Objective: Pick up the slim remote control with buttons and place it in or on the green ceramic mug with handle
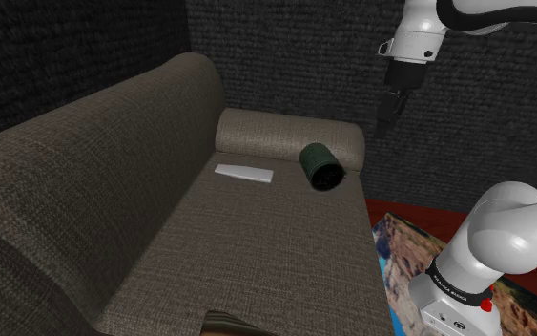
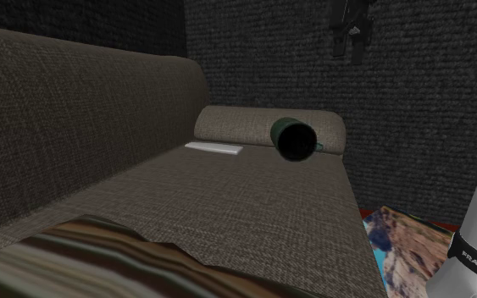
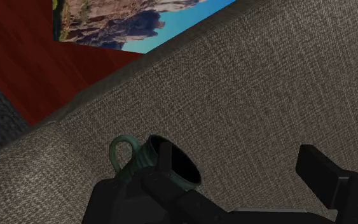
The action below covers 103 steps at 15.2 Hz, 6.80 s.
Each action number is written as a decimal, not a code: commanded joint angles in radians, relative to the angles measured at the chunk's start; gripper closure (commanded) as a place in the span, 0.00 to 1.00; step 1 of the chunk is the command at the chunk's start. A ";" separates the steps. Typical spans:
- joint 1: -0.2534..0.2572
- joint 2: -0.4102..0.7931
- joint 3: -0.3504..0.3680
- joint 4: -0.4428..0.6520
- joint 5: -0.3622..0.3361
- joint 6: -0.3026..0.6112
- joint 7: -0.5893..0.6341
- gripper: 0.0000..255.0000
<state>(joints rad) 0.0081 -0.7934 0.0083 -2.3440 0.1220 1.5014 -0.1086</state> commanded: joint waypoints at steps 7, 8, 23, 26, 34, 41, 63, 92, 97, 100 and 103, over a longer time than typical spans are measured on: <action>0.027 0.192 0.021 0.021 -0.009 0.180 -0.062 0.00; 0.031 0.226 0.025 0.029 -0.011 0.207 -0.071 0.00; 0.085 0.771 0.089 0.305 -0.075 0.500 -0.169 0.00; 0.097 0.883 0.100 0.393 -0.099 0.528 -0.179 0.00; 0.144 1.191 0.121 0.687 -0.175 0.550 -0.202 0.00; 0.163 1.304 0.120 0.769 -0.200 0.584 -0.209 0.00; 0.163 1.318 0.119 0.756 -0.203 0.612 -0.207 1.00; 0.166 1.232 0.128 1.017 -0.186 0.264 -0.221 1.00; 0.169 1.238 0.128 1.094 -0.187 0.194 -0.222 1.00; 0.157 1.192 0.127 1.043 -0.180 0.199 -0.233 1.00; 0.120 1.060 0.120 0.853 -0.162 0.259 -0.271 1.00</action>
<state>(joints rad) 0.1416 0.3190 0.1310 -1.4138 -0.0470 1.7341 -0.3656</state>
